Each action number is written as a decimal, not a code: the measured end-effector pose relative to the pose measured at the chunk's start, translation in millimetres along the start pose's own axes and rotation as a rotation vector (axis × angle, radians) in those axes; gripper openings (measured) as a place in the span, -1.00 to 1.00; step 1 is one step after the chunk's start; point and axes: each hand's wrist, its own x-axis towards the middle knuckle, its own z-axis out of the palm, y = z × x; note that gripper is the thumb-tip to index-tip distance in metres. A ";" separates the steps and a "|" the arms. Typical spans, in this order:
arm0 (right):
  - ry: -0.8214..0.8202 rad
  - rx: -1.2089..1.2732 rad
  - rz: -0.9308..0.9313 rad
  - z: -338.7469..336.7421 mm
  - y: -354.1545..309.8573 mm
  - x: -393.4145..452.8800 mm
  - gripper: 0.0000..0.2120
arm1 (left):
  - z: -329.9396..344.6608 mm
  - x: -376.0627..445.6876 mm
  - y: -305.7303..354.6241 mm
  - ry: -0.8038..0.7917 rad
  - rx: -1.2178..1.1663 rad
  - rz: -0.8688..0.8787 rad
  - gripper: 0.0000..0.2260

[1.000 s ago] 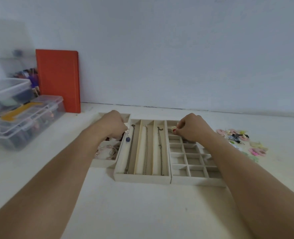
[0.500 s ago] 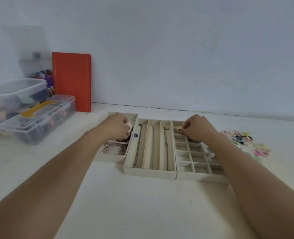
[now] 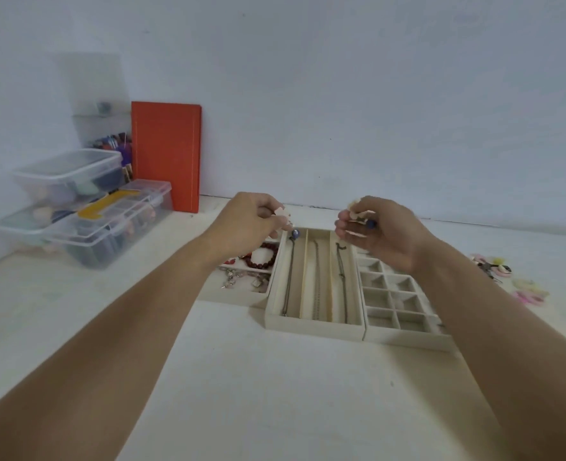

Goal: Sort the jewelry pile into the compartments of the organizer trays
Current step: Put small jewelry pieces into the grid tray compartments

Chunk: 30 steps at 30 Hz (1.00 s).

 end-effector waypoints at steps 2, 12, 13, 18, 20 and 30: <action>-0.090 0.036 0.138 17.2 9.3 -0.5 -0.85 | 5.0 -0.9 -1.9 -0.011 -0.007 0.003 -0.86; -0.121 -0.536 -0.061 55.5 30.3 14.7 -0.88 | 3.7 15.6 -25.6 0.080 0.006 0.103 -0.83; -0.112 -0.560 -0.078 55.1 31.1 15.8 -0.87 | 2.6 17.2 -26.7 0.063 0.005 0.096 -0.84; -0.009 -0.609 -0.124 52.4 39.0 21.2 -0.87 | -11.7 16.0 -31.9 -0.095 0.049 0.111 -0.86; 0.039 -0.653 -0.153 50.6 40.6 23.8 -0.85 | -21.0 15.3 -38.2 -0.140 0.141 0.101 -0.85; 0.062 -0.878 -0.096 49.5 55.3 27.6 -0.76 | -33.5 15.1 -64.3 -0.333 0.505 -0.008 -0.86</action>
